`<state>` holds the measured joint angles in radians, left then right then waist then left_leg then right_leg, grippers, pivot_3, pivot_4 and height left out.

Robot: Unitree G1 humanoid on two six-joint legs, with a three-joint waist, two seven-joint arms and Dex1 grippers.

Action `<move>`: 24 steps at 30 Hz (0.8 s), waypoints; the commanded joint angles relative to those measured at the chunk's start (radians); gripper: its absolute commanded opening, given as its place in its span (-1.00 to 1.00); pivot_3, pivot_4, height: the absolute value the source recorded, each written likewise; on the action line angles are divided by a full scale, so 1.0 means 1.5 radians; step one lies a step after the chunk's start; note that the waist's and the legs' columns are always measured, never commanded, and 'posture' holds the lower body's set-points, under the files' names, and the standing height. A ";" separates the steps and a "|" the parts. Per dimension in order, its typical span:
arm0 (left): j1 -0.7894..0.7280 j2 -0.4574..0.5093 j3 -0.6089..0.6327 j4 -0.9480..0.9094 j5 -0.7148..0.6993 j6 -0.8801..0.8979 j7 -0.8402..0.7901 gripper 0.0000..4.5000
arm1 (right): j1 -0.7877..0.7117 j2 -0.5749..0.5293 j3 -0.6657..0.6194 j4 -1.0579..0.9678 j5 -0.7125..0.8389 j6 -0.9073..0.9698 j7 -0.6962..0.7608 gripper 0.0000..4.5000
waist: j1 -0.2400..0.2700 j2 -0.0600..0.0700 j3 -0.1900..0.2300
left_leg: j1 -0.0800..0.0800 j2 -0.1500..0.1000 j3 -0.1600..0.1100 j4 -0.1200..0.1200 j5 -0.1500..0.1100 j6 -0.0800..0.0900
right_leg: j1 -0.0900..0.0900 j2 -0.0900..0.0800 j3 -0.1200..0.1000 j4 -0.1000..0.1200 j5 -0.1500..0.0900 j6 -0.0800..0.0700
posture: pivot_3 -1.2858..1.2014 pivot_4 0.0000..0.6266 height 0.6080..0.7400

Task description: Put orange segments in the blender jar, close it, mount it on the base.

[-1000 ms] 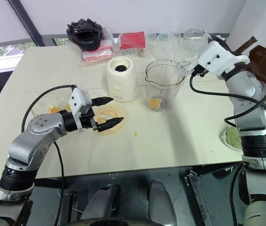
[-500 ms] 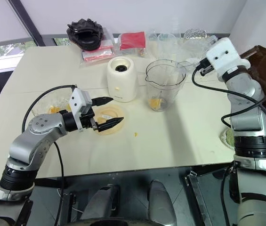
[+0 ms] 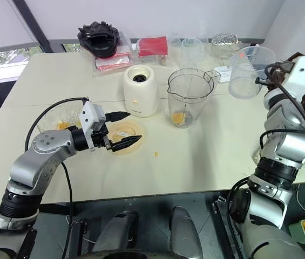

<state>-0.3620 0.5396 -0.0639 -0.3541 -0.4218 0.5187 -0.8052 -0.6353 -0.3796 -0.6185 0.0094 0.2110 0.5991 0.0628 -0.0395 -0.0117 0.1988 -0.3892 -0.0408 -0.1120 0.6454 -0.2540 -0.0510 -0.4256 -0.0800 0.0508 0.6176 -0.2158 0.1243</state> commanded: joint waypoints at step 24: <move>0.000 0.036 0.014 -0.015 -0.007 0.000 -0.006 1.00 | -0.052 -0.076 0.029 0.642 0.031 -0.483 0.016 -0.98 | -0.005 0.001 0.000 | 0.001 0.000 0.001 0.000 0.000 0.000 | 0.000 0.000 0.000 0.001 0.000 0.000 | 0.03 -0.52 1.00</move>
<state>-0.3569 0.5859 -0.0621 -0.3544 -0.4237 0.5237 -0.8116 -0.6843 -0.4639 -0.5802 0.9633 0.2574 -0.0801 0.0851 -0.0469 -0.0108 0.1989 -0.3877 -0.0406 -0.1106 0.6451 -0.2540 -0.0510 -0.4256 -0.0795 0.0516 0.6189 -0.2157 0.1244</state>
